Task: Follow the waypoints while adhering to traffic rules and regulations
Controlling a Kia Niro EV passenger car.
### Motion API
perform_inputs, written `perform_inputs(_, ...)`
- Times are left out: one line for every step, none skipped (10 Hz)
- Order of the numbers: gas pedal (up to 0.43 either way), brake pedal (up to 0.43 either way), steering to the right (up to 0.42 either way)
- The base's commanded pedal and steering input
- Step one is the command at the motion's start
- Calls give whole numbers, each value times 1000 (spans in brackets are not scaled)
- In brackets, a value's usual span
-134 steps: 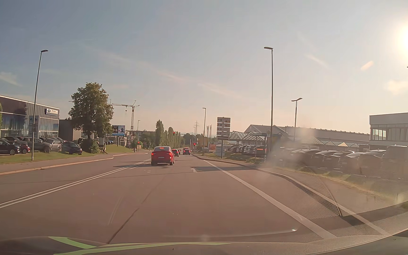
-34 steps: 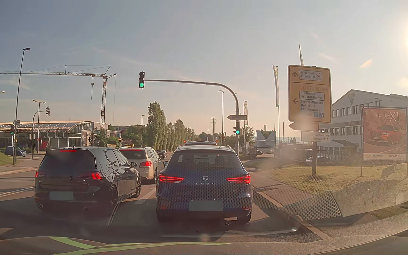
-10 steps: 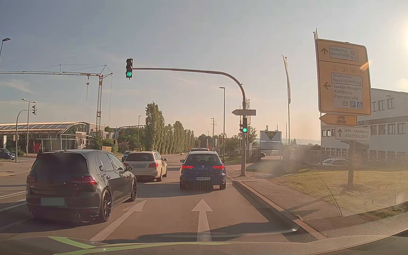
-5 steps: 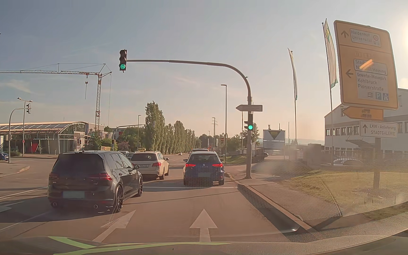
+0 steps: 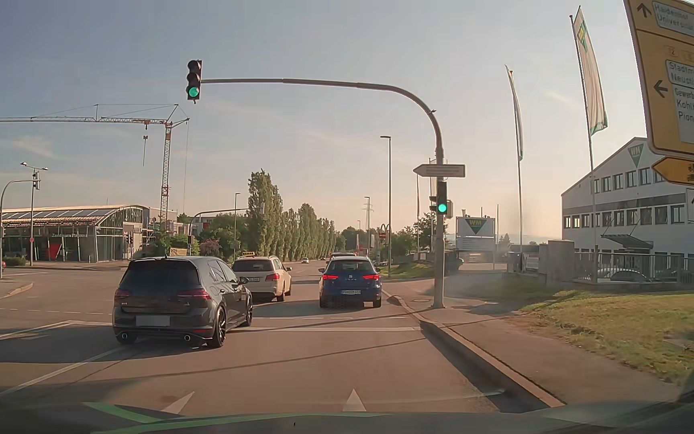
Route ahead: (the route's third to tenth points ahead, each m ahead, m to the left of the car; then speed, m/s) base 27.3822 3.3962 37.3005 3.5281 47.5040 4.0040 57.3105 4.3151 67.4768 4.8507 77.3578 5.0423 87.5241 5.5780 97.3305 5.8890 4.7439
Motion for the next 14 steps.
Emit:
perform_inputs(220, 0, -15)
perform_inputs(220, 0, -9)
perform_inputs(220, 0, -3)
perform_inputs(228, 0, -3)
perform_inputs(228, 0, -3)
perform_inputs(228, 0, -3)
perform_inputs(228, 0, -3)
perform_inputs(228, 0, -3)
perform_inputs(228, 0, -3)
perform_inputs(228, 0, -3)
perform_inputs(228, 0, -3)
perform_inputs(228, 0, -3)
perform_inputs(228, 0, 0)
perform_inputs(228, 0, 0)
